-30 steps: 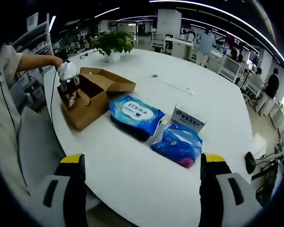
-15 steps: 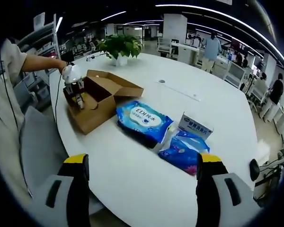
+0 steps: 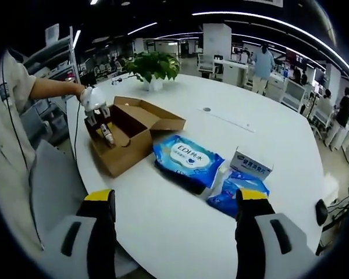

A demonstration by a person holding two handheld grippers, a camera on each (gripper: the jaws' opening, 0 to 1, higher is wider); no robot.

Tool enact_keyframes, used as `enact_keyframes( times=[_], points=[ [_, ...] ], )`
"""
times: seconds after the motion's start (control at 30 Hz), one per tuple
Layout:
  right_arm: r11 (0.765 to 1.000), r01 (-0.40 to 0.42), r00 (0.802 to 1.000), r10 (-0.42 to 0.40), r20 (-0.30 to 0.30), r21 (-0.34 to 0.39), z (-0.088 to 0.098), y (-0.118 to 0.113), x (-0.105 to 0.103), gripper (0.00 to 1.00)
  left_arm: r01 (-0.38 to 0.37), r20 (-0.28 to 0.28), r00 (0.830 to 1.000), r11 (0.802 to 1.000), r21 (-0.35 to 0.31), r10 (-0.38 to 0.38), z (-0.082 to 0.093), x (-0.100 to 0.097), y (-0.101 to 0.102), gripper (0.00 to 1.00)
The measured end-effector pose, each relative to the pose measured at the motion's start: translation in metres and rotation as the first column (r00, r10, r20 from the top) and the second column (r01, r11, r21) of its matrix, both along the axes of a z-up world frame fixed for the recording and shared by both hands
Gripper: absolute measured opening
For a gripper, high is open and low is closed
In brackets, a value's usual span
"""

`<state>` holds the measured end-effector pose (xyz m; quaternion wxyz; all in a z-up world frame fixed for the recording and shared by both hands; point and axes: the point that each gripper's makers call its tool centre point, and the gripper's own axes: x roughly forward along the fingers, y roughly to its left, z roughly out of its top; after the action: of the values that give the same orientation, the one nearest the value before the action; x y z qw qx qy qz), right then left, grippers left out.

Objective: Operate the shoe box by opening the lid, removing the specified soft item, and placing it in the target area until the item is outside and the box remains undamaged.

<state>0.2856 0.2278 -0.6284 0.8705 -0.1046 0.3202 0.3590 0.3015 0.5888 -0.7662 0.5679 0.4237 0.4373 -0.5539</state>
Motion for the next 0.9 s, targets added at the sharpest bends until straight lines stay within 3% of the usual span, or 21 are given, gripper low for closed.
enact_keyframes(
  times=[0.9],
  points=[
    [0.983,0.013,0.997,0.000,-0.074,0.181,0.000,0.079,0.010,0.57,-0.060,0.161,0.982,0.977,-0.204,0.094,0.051,0.013,-0.044,0.19]
  ],
)
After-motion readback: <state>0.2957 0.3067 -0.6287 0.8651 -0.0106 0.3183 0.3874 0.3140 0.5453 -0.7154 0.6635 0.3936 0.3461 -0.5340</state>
